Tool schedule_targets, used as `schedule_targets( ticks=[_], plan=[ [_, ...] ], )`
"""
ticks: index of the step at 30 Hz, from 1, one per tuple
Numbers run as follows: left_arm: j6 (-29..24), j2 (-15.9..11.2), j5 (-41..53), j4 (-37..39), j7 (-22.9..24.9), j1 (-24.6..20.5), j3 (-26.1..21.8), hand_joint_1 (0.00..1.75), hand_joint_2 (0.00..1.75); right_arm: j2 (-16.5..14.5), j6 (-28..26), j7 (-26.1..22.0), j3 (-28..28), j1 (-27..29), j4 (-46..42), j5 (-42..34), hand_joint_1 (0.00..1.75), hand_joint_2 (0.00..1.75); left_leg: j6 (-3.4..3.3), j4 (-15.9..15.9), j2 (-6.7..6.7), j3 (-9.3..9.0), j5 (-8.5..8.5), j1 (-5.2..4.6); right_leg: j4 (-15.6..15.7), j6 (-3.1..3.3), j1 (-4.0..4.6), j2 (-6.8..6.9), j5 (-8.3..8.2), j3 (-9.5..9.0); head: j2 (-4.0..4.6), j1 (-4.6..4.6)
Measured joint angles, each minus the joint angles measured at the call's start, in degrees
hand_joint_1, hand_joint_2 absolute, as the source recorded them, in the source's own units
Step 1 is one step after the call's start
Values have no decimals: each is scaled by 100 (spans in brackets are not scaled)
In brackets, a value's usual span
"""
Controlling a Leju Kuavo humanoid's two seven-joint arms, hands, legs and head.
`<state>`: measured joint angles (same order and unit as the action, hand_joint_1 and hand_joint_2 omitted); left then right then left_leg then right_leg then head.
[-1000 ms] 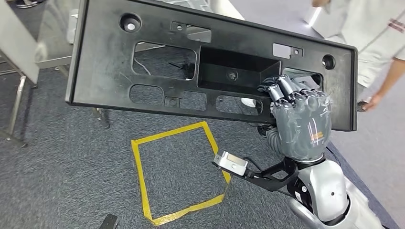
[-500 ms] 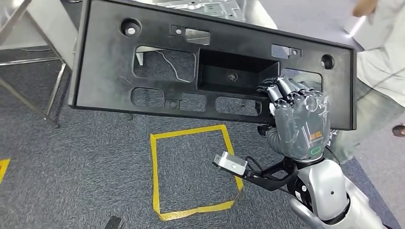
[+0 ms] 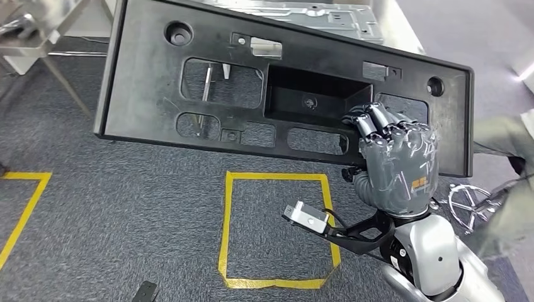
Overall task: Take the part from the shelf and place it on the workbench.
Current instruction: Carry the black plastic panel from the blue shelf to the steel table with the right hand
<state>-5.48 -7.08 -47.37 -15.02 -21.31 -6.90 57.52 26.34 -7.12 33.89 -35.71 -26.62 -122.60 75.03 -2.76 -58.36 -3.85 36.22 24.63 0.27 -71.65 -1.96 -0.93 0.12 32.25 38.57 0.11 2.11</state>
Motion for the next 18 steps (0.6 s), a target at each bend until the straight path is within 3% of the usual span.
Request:
schedule_targets(
  ticks=[1,3,6,8,11,13,14,15,18],
  plan=[
    [-62,-1,31,0,14,0,1,0,175,2,31,14,1,1,-1,-9,175,175,4,-14,-54,-7,9,0,370,21,0,-25,-236,-145,0,-2],
    [-180,-2,90,1,91,2,3,0,175,7,188,88,4,-3,-1,-93,175,175,31,-48,-145,-3,31,-9,1029,66,9,-110,-510,-413,0,-1],
    [-231,-37,125,2,238,39,9,0,175,24,504,308,14,-15,16,-493,175,175,123,-42,-220,27,26,3,1283,118,44,-157,-542,-506,0,-2],
    [-199,-74,105,2,310,69,10,0,175,33,620,454,25,-31,49,-864,175,175,178,-102,-98,54,72,9,1354,180,28,-124,-584,-566,0,1],
    [-100,-123,6,2,378,49,11,0,175,55,667,584,45,-51,106,-1478,175,175,238,-852,244,404,483,11,1426,262,15,-51,-613,-631,0,10],
    [-9,-158,-74,2,402,35,12,0,175,65,623,605,53,-48,151,-1891,175,175,279,-1518,293,744,734,43,1422,277,19,0,-603,-632,0,11],
    [41,-179,-109,2,408,39,11,0,175,67,561,606,64,-40,180,-2104,175,175,301,-1647,302,818,736,63,1419,273,17,20,-595,-634,0,11],
    [84,-203,-141,2,410,44,10,0,175,67,478,607,83,-33,210,-2280,175,175,322,-1557,312,781,633,84,1412,261,12,37,-584,-638,0,11],
    [163,-263,-190,2,392,46,10,0,175,68,226,611,177,-24,284,-2347,175,175,366,-483,384,239,148,115,1334,168,-2,79,-503,-641,0,16]
  ],
)
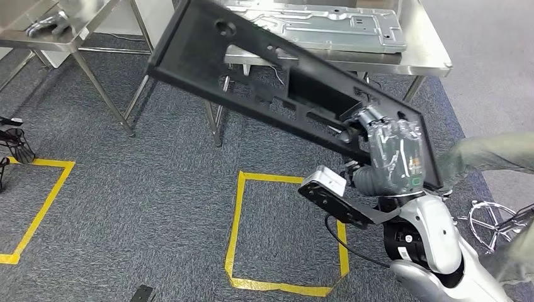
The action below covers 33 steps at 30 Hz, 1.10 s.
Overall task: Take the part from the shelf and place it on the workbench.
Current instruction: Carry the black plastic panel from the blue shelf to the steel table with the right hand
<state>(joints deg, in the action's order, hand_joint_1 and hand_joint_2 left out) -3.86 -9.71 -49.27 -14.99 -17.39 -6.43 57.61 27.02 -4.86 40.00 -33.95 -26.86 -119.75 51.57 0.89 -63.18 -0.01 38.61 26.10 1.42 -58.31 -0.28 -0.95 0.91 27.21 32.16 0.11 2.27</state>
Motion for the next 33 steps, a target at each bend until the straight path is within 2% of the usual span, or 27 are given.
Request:
schedule_targets(
  ticks=[1,2,5,6,7,9,10,11,12,13,14,16,17,19,21,23,25,26,27,28,30,31,33],
  plan=[
    [10,-7,-1,0,-12,-6,0,0,175,1,-48,1,33,1,18,107,175,175,-13,240,9,-122,-62,-4,-32,-35,6,9,30,8,0,-2],
    [15,-10,4,0,-25,-9,0,0,175,0,-91,2,69,9,36,263,175,175,-41,350,7,-178,-60,-16,-49,-71,16,15,51,14,0,-3],
    [16,-12,50,0,-68,3,0,0,175,8,-173,2,150,57,65,684,175,175,-168,364,-33,-202,-39,-45,-52,-166,3,16,93,-4,0,-15],
    [16,-12,70,0,-84,7,0,0,175,14,-190,2,175,72,67,748,175,175,-205,377,-39,-223,-37,-47,-149,-187,-8,8,163,29,0,-22],
    [15,-13,88,0,-99,6,0,0,175,20,-207,2,206,86,70,782,175,175,-240,390,-42,-244,-34,-47,-361,-200,-13,-2,281,124,0,-32],
    [12,-13,116,0,-120,1,0,0,175,25,-299,2,276,122,78,822,175,175,-290,395,-47,-267,-14,-68,-1101,-195,-5,-23,592,506,0,-55],
    [10,-13,127,0,-128,0,0,0,175,26,-373,2,309,149,83,849,175,175,-309,395,-52,-274,-4,-84,-1461,-189,1,-33,696,717,0,-62],
    [9,-11,140,0,-135,3,0,0,175,28,-462,2,345,180,88,876,175,175,-323,395,-60,-285,6,-101,-1681,-179,6,-42,713,865,0,-63],
    [8,-10,155,0,-140,5,0,0,175,33,-550,4,382,206,92,892,175,175,-333,394,-71,-301,17,-115,-1681,-160,13,-49,618,910,0,-64],
    [6,-8,167,0,-145,6,0,0,175,43,-635,5,420,224,95,888,175,175,-338,394,-86,-324,29,-126,-1454,-134,24,-56,428,839,0,-64],
    [3,-4,179,0,-150,5,0,0,175,56,-711,7,463,232,96,862,175,175,-336,394,-101,-351,43,-132,-1065,-100,39,-66,188,680,0,-64],
    [-8,9,190,0,-163,-1,0,0,175,88,-811,7,538,227,96,780,175,175,-318,399,-121,-374,65,-136,-357,-39,75,-100,-93,377,0,-61],
    [-16,14,193,0,-168,-5,0,0,175,103,-833,7,565,222,96,739,175,175,-297,403,-127,-365,64,-135,-172,-20,93,-114,-134,300,0,-63],
    [-32,22,196,0,-174,-9,0,0,175,135,-847,7,600,214,95,708,175,175,-251,415,-132,-339,48,-135,-82,-1,119,-123,-132,280,0,-67],
    [-45,27,202,0,-175,-6,0,0,175,180,-875,4,651,207,84,772,175,175,-199,377,-122,-318,84,-135,-40,35,95,-109,-155,243,0,-67],
    [-51,29,214,0,-179,-9,0,0,175,216,-951,2,707,200,63,878,175,175,-143,-22,-95,-140,301,-133,6,79,66,-85,-161,185,0,-62],
    [-57,35,226,0,-180,-9,0,0,175,236,-1035,2,734,204,48,903,175,175,-102,-738,-74,220,584,-121,10,108,70,-71,-144,157,0,-59],
    [-61,39,229,0,-180,-5,0,0,175,243,-1061,1,745,212,44,868,175,175,-89,-1002,-70,376,638,-115,8,119,71,-69,-137,148,0,-61],
    [-67,43,230,0,-180,1,1,0,175,245,-1086,1,760,222,43,794,175,175,-82,-1093,-67,453,595,-111,5,123,72,-68,-128,140,0,-59],
    [-75,46,230,0,-180,7,1,0,175,246,-1116,0,779,231,43,695,175,175,-82,-972,-63,425,457,-108,-2,125,72,-69,-116,130,0,-59],
    [-88,49,230,0,-180,6,1,0,175,246,-1206,-1,810,239,42,504,175,175,-102,-275,-36,122,90,-105,-23,106,70,-70,-83,109,0,-59],
    [-90,49,230,0,-181,0,1,0,175,246,-1245,-1,816,237,42,447,175,175,-120,63,-21,-41,-24,-115,-41,84,80,-73,-61,107,0,-59],
    [-91,49,231,0,-183,-12,2,0,175,248,-1282,-3,818,236,42,400,175,175,-166,386,-10,-201,-73,-134,-54,30,92,-74,-32,106,0,-65]
  ],
)
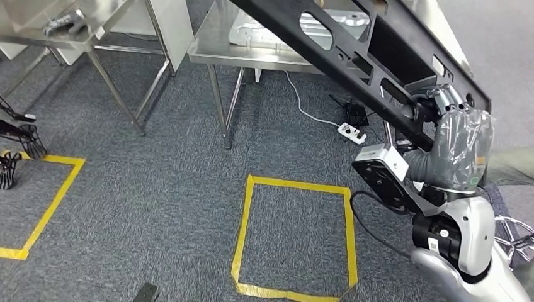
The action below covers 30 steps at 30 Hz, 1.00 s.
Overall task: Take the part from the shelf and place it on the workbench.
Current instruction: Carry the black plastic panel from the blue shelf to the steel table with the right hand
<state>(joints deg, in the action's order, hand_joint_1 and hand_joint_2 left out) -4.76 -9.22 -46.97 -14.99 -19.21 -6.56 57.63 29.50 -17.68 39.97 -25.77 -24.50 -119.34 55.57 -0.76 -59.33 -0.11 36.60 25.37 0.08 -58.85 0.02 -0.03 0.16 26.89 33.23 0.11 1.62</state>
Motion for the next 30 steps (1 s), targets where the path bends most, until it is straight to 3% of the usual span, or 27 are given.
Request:
schedule_targets(
  ticks=[4,7,9,10,11,12,14,16,19,20,22,24,25,26,28,30],
  plan=[
    [-9,2,3,0,-8,1,1,0,175,21,-8,-2,9,5,-2,10,175,175,-108,83,-19,-64,-16,7,-133,-114,-8,0,121,44,0,-9],
    [-30,2,4,0,-11,-10,1,0,175,51,-2,-2,39,27,-2,16,175,175,-175,117,-21,-105,-2,8,-1057,-159,-19,-8,564,502,0,-22],
    [-39,2,4,0,-10,-9,1,0,175,54,10,-1,60,70,1,13,175,175,-190,112,-26,-113,17,1,-1516,-169,-30,-8,650,782,0,-23],
    [-41,2,5,0,-10,-7,1,0,175,55,15,0,72,88,3,10,175,175,-187,106,-31,-121,28,-1,-1466,-168,-37,-8,545,785,0,-23],
    [-42,2,5,0,-9,-6,1,0,175,58,19,1,85,99,5,8,175,175,-180,96,-38,-132,42,-1,-1222,-163,-45,-8,363,688,0,-24],
    [-42,2,6,0,-9,-6,1,0,175,64,21,1,102,103,7,3,175,175,-167,83,-44,-143,60,-1,-857,-153,-51,-9,157,527,0,-24],
    [-40,5,5,0,-9,-8,1,0,175,83,27,1,134,106,7,-10,175,175,-127,52,-54,-148,96,-17,-229,-126,-32,-11,-61,234,0,-20],
    [-37,11,4,0,-7,-6,1,0,175,98,41,1,162,128,7,-23,175,175,-78,46,-58,-142,112,-24,-41,-89,-2,-13,-52,143,0,-18],
    [-27,19,4,0,-3,-4,0,0,175,103,69,1,181,163,7,-32,175,175,7,-64,-46,-107,189,-7,14,4,-26,-13,-61,83,0,-11],
    [-25,21,5,0,-3,-6,0,0,175,103,77,1,185,164,7,-33,175,175,33,-262,-39,-19,288,-4,35,37,-40,-9,-57,48,0,-9],
    [-24,27,8,0,-2,-3,1,0,175,103,102,1,191,175,7,-34,175,175,65,-953,-28,331,575,4,41,85,-36,4,-21,-7,0,-5],
    [-24,31,10,0,1,10,1,0,175,103,125,1,192,207,8,-34,175,175,76,-1500,-27,672,686,6,31,103,-27,7,26,-54,0,-5],
    [-24,32,10,0,2,17,1,0,175,103,138,1,193,224,8,-38,175,175,72,-1494,-27,714,588,6,23,103,-24,3,55,-83,0,-5],
    [-24,32,10,0,2,21,1,0,175,103,158,1,197,238,9,-45,175,175,59,-1268,-27,645,393,6,14,99,-23,0,90,-120,0,-4],
    [-23,31,10,0,4,19,1,0,175,103,210,1,222,254,9,-78,175,175,20,-528,-24,325,-7,-8,-3,73,-14,-5,169,-195,0,-6],
    [-21,31,10,0,8,7,1,0,175,103,245,1,269,265,13,-120,175,175,-13,-79,-23,112,-117,-33,-12,22,-3,-5,229,-223,0,-11]
  ],
)
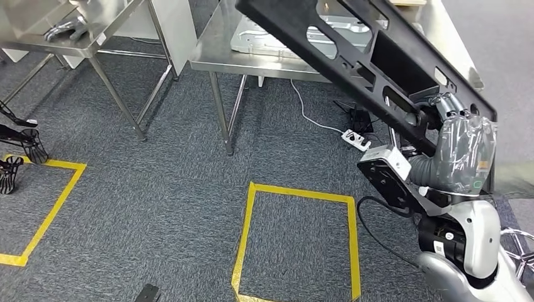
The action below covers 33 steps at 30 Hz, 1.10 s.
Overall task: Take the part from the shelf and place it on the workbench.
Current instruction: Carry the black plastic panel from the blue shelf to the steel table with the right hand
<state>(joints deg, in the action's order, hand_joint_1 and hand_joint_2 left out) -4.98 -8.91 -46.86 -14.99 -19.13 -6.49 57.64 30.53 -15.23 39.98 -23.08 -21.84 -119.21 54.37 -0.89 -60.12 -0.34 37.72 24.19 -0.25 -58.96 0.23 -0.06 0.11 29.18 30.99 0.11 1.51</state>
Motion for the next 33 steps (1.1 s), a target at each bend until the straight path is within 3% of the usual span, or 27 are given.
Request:
schedule_targets(
  ticks=[3,5,6,8,9,10,11,13,14,16,20,21,23,25,26,27,29,31,33],
  plan=[
    [7,1,4,0,4,-3,0,0,175,1,16,0,55,35,8,-21,175,175,-56,105,-10,-62,55,-6,34,-87,-5,3,46,-21,0,-10],
    [9,2,9,0,4,2,0,0,175,2,20,0,94,62,11,-21,175,175,-113,183,-13,-152,71,14,-147,-145,-12,2,151,46,0,-16],
    [10,2,10,0,4,2,0,0,175,2,28,0,118,71,12,-20,175,175,-139,214,-12,-201,83,25,-414,-168,-19,0,259,184,0,-19],
    [14,2,13,0,4,-6,0,0,175,2,89,0,156,98,19,-19,175,175,-173,222,-11,-266,135,20,-1168,-204,-34,-3,483,636,0,-24],
    [16,2,14,0,5,-7,0,0,175,2,133,0,165,119,26,-17,175,175,-176,219,-13,-297,164,19,-1457,-218,-46,-2,513,851,0,-24],
    [17,2,15,0,7,-5,0,0,175,2,179,0,169,141,33,-13,175,175,-173,213,-15,-333,200,20,-1554,-231,-61,-2,431,980,0,-25],
    [19,2,15,0,9,-2,0,0,175,2,218,0,175,158,39,-8,175,175,-166,203,-20,-376,239,22,-1426,-241,-79,-2,242,997,0,-25],
    [24,1,17,0,12,0,0,0,175,2,269,0,205,170,43,2,175,175,-136,174,-33,-467,331,26,-738,-251,-111,-4,-241,777,0,-25],
    [25,1,20,0,14,-5,0,0,175,2,284,0,227,169,42,4,175,175,-109,150,-42,-494,376,20,-406,-241,-107,-6,-375,640,0,-25],
    [26,1,32,0,18,-15,0,0,175,2,296,1,278,175,42,1,175,175,-48,136,-55,-504,427,16,-127,-188,-83,-16,-396,510,0,-19],
    [37,7,54,0,21,-23,0,0,175,2,301,0,362,193,42,-13,175,175,73,4,-33,-477,553,43,-53,-24,-65,-31,-341,415,0,-12],
    [37,8,55,0,21,-29,0,0,175,2,307,0,387,192,42,-17,175,175,96,-223,-22,-368,652,48,-37,16,-68,-26,-323,373,0,-9],
    [35,8,57,0,20,-33,0,0,175,2,361,0,435,192,43,-35,175,175,119,-946,-10,54,881,53,-33,70,-51,-16,-271,318,0,-6],
    [33,8,60,0,21,-18,0,0,175,2,447,0,462,202,51,-60,175,175,119,-1425,-10,438,903,54,-34,89,-31,-20,-215,261,0,-8],
    [32,8,61,0,21,-10,0,0,175,2,479,0,474,209,56,-70,175,175,105,-1366,-10,483,759,53,-34,89,-23,-25,-182,219,0,-6],
    [30,8,63,0,21,-8,0,0,175,2,508,0,490,213,62,-80,175,175,81,-1100,-9,418,527,49,-34,86,-17,-29,-145,165,0,-7],
    [26,5,66,0,20,-15,0,0,175,2,563,0,539,212,72,-91,175,175,16,-366,-7,144,104,20,-33,63,-5,-29,-64,69,0,-10],
    [24,0,69,0,20,-30,0,0,175,2,630,1,592,212,87,-97,175,175,-32,29,-5,-32,6,-18,-24,16,-3,-30,-12,35,0,-13],
    [24,-3,72,0,20,-39,0,0,175,3,695,1,633,221,114,-108,175,175,-64,96,-8,-77,53,-26,16,-42,-1,-31,8,18,0,-15]
  ],
)
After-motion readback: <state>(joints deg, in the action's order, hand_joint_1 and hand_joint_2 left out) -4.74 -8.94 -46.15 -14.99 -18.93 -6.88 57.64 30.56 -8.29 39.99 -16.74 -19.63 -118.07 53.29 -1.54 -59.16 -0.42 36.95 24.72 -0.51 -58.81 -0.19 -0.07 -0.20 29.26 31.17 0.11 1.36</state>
